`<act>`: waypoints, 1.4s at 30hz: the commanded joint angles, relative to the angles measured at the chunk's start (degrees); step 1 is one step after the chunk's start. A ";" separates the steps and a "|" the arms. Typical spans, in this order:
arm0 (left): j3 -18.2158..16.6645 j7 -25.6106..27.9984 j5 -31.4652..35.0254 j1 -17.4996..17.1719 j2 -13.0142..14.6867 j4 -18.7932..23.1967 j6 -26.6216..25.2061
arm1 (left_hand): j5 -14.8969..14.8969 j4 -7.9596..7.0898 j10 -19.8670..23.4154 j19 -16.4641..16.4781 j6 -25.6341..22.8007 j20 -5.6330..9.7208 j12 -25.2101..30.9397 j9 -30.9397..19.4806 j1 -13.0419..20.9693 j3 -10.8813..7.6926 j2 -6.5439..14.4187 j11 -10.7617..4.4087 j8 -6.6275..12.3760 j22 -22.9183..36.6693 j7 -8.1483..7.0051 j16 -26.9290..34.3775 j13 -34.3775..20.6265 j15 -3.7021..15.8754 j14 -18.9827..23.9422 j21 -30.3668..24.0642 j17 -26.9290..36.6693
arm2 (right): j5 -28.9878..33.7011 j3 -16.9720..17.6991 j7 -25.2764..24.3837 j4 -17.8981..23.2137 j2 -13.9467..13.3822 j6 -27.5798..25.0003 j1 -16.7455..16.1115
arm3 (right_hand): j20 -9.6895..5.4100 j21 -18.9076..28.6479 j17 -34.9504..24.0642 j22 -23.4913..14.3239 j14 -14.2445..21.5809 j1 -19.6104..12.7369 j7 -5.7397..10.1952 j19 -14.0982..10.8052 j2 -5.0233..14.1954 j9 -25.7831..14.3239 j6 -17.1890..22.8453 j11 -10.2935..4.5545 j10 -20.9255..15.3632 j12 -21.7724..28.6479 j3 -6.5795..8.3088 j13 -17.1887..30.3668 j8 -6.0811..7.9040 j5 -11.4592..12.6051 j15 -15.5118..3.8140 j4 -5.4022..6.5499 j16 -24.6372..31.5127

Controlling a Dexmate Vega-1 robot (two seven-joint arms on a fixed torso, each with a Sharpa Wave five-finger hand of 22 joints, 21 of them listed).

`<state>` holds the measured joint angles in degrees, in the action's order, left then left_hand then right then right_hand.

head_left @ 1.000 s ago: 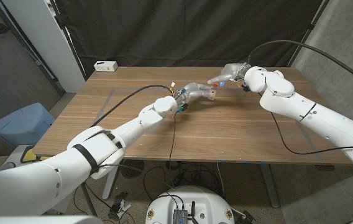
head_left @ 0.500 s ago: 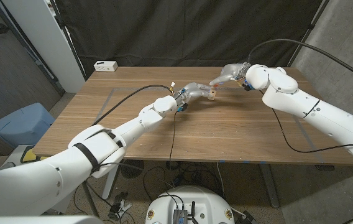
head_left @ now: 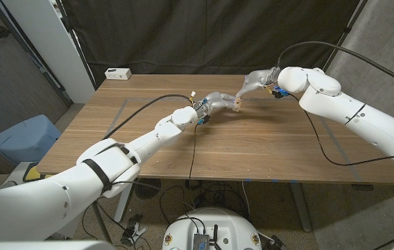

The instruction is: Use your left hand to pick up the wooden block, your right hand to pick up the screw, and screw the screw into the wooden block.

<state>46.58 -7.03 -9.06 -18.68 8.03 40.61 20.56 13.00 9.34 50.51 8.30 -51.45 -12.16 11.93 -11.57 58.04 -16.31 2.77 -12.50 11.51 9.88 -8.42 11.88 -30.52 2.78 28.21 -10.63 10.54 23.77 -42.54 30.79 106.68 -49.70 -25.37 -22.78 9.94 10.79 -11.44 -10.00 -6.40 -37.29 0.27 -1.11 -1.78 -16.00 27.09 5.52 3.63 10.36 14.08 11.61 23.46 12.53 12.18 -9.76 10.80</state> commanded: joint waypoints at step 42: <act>0.40 -0.70 0.09 1.41 -1.09 -3.37 1.46 | 0.24 -0.59 0.21 -0.43 -0.30 0.03 0.49 -0.13 -0.46 -1.00 1.21 0.12 0.49 0.17 -0.11 -0.11 0.04 1.95 -0.45 -0.43 0.14 | -3.00 -1.31 0.23 -9.25 2.86 6.81 4.28 | -1.25 1.07 0.33 -0.01 2.66 -17.22 7.10 -4.29 -2.65 3.11 11.78 -5.88 -2.79 1.99 6.42 -0.15 2.08 -0.38 -1.22 0.03 1.31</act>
<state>46.94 -7.51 -8.94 -17.59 7.08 37.91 21.76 12.82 9.34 50.34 8.30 -51.02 -12.16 12.04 -11.59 58.05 -16.32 2.77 -12.26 11.47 9.88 -8.52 11.87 -30.23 2.57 28.00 -10.63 10.53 20.74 -43.57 32.08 98.71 -47.45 -19.13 -18.72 8.48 11.52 -11.08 -9.87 -4.37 -53.64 7.29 -4.86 -4.58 -12.77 37.50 -0.23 1.48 11.91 19.87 11.46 25.02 12.24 11.06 -9.96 11.52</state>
